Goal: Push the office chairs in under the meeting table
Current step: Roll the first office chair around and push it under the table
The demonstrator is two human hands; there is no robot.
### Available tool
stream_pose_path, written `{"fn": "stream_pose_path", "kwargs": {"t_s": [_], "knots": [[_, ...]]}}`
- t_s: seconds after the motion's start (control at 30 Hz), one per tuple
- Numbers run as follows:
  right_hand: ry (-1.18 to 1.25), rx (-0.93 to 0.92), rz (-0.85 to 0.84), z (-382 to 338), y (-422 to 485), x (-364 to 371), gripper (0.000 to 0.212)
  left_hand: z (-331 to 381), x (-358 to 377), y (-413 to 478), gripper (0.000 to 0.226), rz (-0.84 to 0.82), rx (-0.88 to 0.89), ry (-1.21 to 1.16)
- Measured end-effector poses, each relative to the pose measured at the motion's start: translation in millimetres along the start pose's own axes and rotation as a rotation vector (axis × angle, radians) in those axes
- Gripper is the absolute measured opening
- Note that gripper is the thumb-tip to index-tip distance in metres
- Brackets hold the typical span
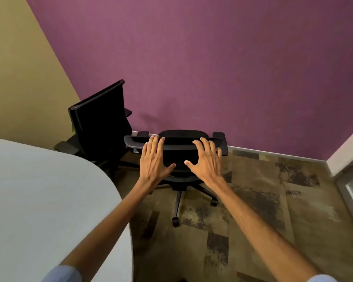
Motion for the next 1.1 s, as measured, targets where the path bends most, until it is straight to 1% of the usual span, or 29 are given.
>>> {"fn": "stream_pose_path", "kwargs": {"t_s": [0.03, 0.1, 0.13, 0.2, 0.27, 0.33, 0.43, 0.53, 0.6, 0.67, 0.77, 0.9, 1.1], "knots": [[-0.010, -0.014, -0.054, -3.9, 8.7, 10.7, 0.078, -4.5, 7.3, 9.3, 0.108, -0.034, 0.003, -0.013], [-0.058, -0.025, -0.105, -8.8, 21.5, 29.4, 0.076, -16.8, 18.5, 20.8, 0.109, -0.074, -0.022, -0.038], [-0.082, -0.027, -0.132, -10.3, 26.0, 38.0, 0.073, -22.9, 24.3, 24.2, 0.104, -0.108, -0.031, -0.044], [-0.122, -0.037, -0.164, -14.1, 39.5, 55.1, 0.067, -37.5, 39.7, 33.6, 0.083, -0.157, -0.036, -0.067], [-0.146, -0.057, -0.180, -15.4, 48.5, 63.8, 0.060, -47.7, 45.0, 38.3, 0.066, -0.164, -0.017, -0.077], [-0.179, -0.059, -0.209, -15.7, 60.9, 71.6, 0.051, -59.6, 52.7, 43.0, 0.058, -0.194, -0.019, -0.060], [-0.207, -0.070, -0.278, -15.1, 73.2, 80.6, 0.038, -73.2, 67.0, 46.2, 0.053, -0.272, -0.025, -0.029], [-0.221, -0.101, -0.289, -15.6, 77.9, 83.2, 0.022, -80.1, 70.7, 52.3, 0.038, -0.291, -0.060, -0.047], [-0.250, -0.120, -0.285, -16.0, 81.3, 86.1, 0.018, -81.1, 71.9, 57.8, 0.026, -0.296, -0.114, -0.075], [-0.271, -0.127, -0.290, -13.5, 83.4, 90.3, 0.019, -76.2, 71.3, 59.3, 0.017, -0.282, -0.153, -0.077], [-0.272, -0.160, -0.264, -3.1, 88.0, 90.2, 0.022, -64.8, 74.0, 60.8, 0.013, -0.296, -0.208, -0.024], [-0.295, -0.175, -0.274, 21.6, 95.7, 84.2, 0.012, -39.9, 74.6, 60.8, 0.015, -0.340, -0.274, 0.011], [-0.282, -0.249, -0.280, 49.9, 95.4, 73.0, 0.010, 0.1, 68.1, 49.2, 0.018, -0.378, -0.334, 0.019]]}}
Point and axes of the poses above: each hand's wrist, its own y-axis towards the middle knuckle, its own x-axis out of the palm, z = x × y, the point moved 9 cm from there along y, towards the middle knuckle, and after that the axes turned 14 degrees about x, right-handed, at the moved point
